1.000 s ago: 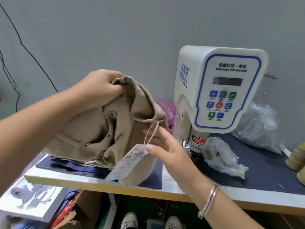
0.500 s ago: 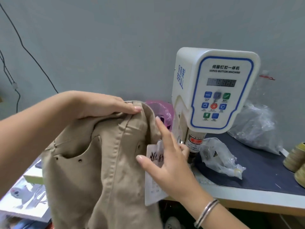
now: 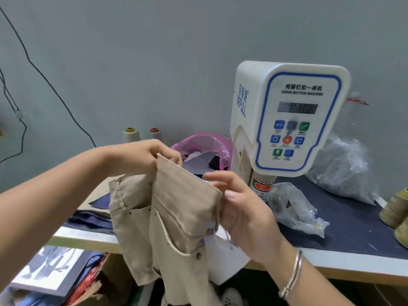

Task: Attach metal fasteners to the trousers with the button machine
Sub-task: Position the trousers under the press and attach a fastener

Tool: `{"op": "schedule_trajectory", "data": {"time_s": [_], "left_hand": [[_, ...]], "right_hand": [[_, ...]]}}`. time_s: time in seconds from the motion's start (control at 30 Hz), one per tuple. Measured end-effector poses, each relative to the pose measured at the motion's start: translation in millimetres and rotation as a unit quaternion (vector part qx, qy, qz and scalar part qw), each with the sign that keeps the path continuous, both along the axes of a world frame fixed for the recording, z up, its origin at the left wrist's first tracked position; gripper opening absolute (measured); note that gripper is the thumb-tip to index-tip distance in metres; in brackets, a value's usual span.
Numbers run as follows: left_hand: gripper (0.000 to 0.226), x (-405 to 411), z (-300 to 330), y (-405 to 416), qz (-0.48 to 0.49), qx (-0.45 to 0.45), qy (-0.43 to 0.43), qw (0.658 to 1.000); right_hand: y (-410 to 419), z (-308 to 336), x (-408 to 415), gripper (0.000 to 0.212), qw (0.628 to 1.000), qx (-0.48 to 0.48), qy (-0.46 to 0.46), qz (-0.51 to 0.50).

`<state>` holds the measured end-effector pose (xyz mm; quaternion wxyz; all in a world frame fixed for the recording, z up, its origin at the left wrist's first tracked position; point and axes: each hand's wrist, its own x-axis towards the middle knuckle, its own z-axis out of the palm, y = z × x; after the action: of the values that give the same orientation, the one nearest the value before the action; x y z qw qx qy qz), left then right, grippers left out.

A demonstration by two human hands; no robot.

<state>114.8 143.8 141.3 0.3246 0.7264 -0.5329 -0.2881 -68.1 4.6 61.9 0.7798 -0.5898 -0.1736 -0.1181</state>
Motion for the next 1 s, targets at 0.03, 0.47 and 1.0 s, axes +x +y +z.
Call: {"op": "schedule_trajectory", "data": {"time_s": [0.03,0.47,1.0], "left_hand": [[0.036,-1,-2,0,-0.017,-0.036,0.050,0.998],[0.026,-41,17,-30,-0.060,-0.204,0.282,0.936],[0.030,-58,6,-19,-0.210,0.110,0.107,0.965]], "right_hand": [[-3,4,2,0.039,0.998,-0.052,-0.006,-0.044],[25,61,13,0.016,0.896,-0.308,-0.106,-0.301],[-32,26,-37,0.024,0.918,-0.327,0.220,-0.054]]}}
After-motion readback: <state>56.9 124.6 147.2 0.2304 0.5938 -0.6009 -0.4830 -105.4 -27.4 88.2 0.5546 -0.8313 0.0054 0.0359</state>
